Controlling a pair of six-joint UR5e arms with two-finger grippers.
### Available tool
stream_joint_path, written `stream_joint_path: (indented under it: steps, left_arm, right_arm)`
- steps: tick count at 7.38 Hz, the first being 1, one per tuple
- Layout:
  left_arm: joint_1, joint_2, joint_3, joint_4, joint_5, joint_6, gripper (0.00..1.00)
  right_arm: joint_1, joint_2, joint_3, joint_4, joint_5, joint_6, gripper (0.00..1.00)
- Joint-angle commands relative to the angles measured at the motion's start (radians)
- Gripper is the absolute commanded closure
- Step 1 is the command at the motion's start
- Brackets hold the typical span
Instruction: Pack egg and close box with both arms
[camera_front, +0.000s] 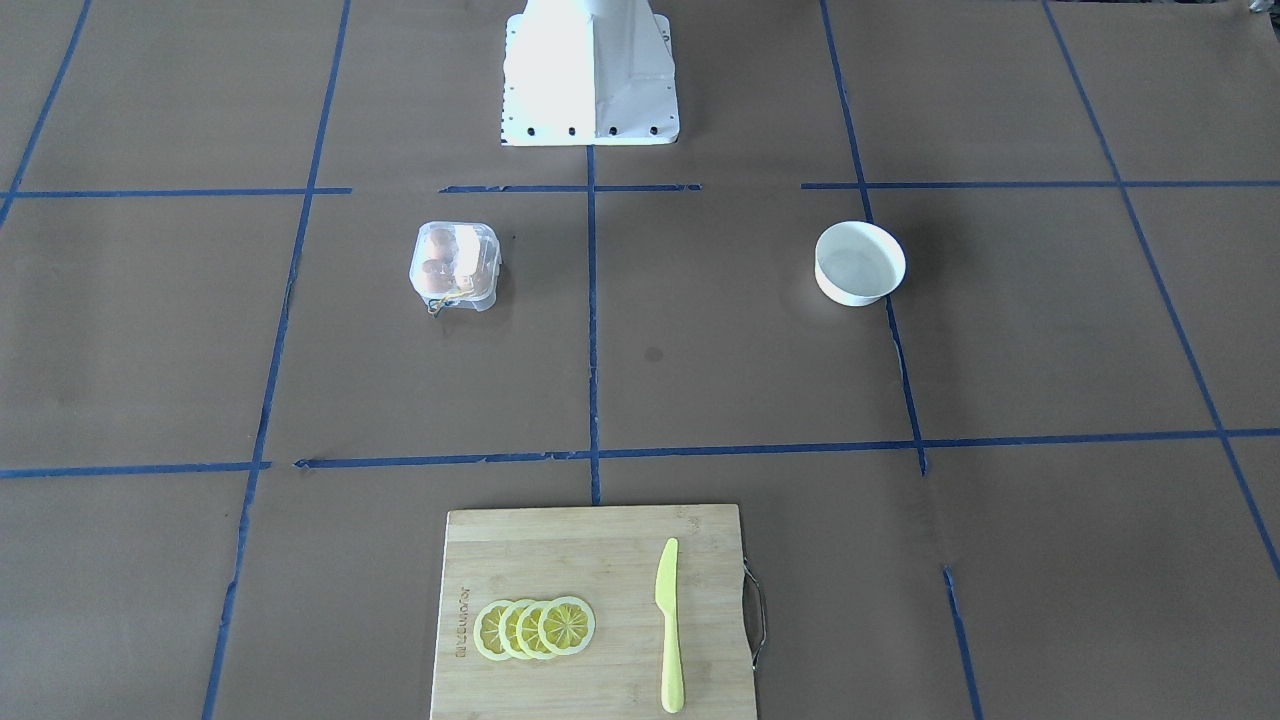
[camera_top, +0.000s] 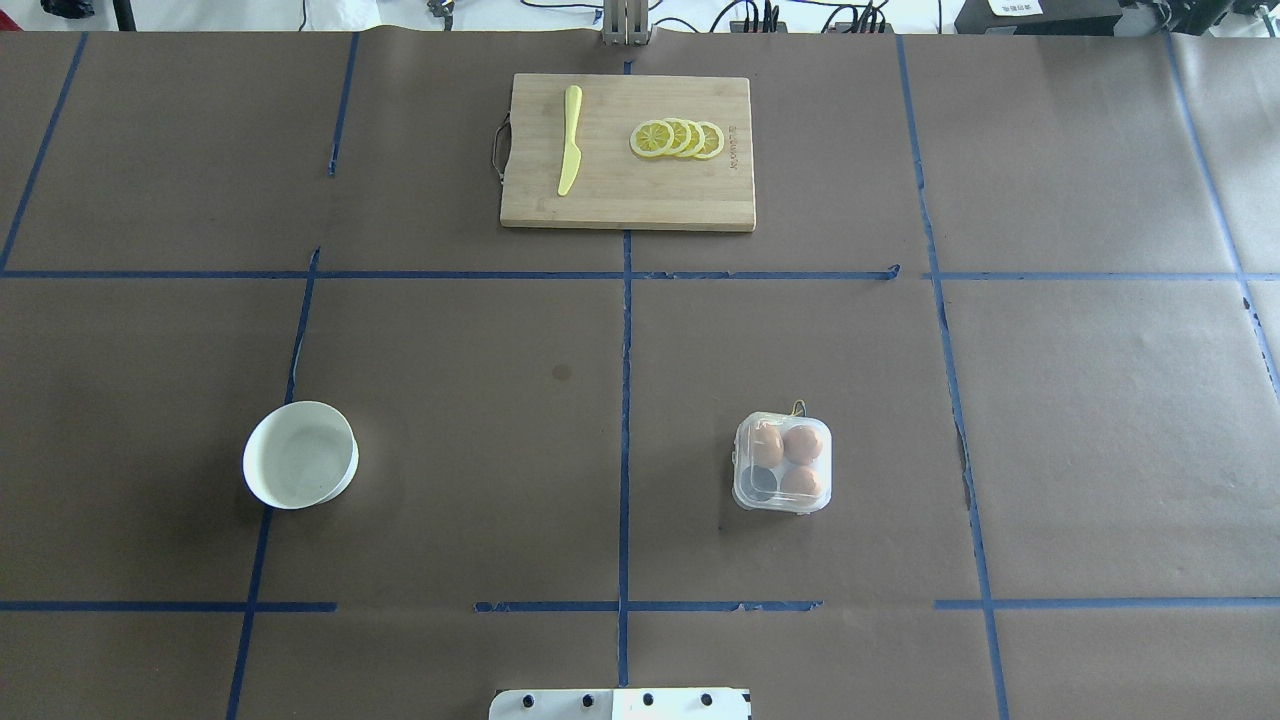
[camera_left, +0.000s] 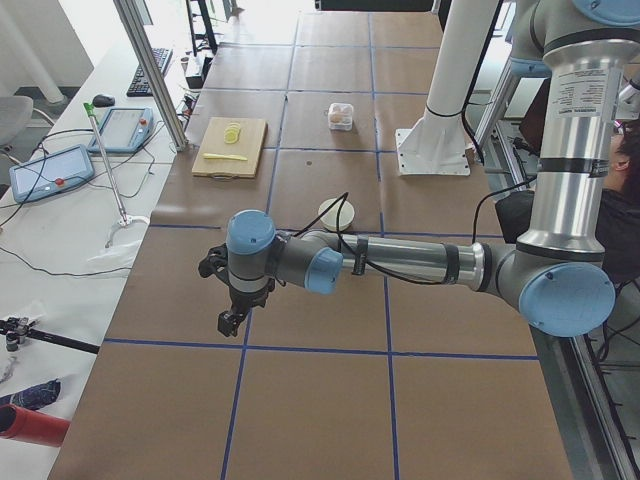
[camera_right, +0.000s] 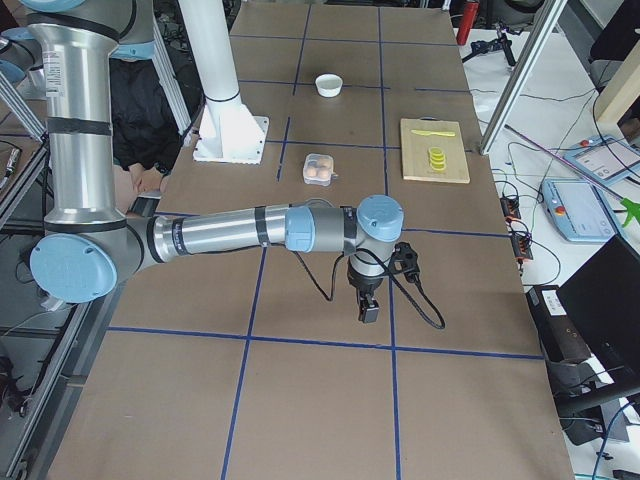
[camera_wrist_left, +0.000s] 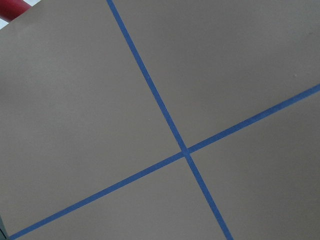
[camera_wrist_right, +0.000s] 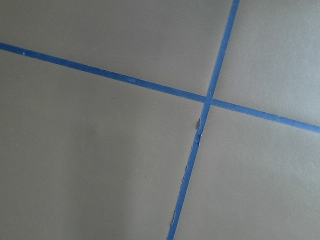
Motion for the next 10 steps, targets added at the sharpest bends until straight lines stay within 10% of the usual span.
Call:
stream_joint_path:
  steps: [1, 10]
  left_arm:
    - [-0.018, 0.049, -0.006, -0.005, -0.019, -0.07, 0.0]
    - [-0.018, 0.037, -0.017, 0.258, -0.058, -0.226, 0.0]
  right_arm:
    - [0.03, -0.009, -0.011, -0.001, 0.007, 0.005, 0.0]
    - [0.127, -0.013, -0.087, -0.001, 0.052, 0.003, 0.0]
